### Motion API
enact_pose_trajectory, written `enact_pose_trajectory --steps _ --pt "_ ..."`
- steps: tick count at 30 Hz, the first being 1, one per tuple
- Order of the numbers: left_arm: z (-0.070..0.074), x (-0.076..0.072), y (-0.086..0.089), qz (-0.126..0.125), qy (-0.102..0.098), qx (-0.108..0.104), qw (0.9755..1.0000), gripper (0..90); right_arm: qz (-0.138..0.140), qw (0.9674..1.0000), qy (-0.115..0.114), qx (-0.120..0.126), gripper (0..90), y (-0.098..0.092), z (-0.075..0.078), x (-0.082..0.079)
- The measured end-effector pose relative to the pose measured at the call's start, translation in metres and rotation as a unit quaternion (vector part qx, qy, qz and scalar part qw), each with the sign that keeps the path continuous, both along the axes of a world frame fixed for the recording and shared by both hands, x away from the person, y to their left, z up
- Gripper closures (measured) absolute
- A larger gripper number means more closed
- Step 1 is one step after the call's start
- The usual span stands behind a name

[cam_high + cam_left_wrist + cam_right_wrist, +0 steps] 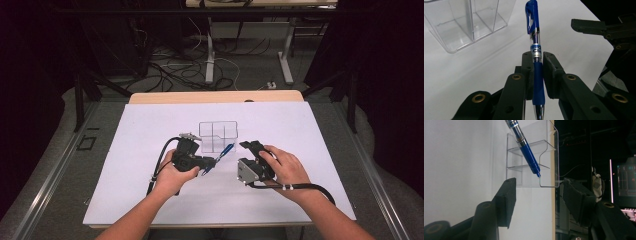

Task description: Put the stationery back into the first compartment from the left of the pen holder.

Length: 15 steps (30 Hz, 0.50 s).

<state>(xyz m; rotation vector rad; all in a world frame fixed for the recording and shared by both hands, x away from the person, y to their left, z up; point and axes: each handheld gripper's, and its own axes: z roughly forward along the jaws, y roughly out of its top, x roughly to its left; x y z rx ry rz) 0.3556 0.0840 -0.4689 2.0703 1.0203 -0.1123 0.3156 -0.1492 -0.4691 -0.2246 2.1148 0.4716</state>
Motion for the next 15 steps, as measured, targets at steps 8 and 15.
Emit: enact_pose_trajectory --steps 8,15 --pt "0.000 0.002 0.000 -0.002 0.005 0.001 1.0000 79.6 0.025 0.9989 -0.018 -0.034 54.4 0.006 -0.002 0.003" --pt "-0.002 0.003 -0.004 -0.009 0.008 0.005 0.9999 79.6 0.052 0.9954 -0.044 -0.067 56.8 0.016 -0.008 0.004"
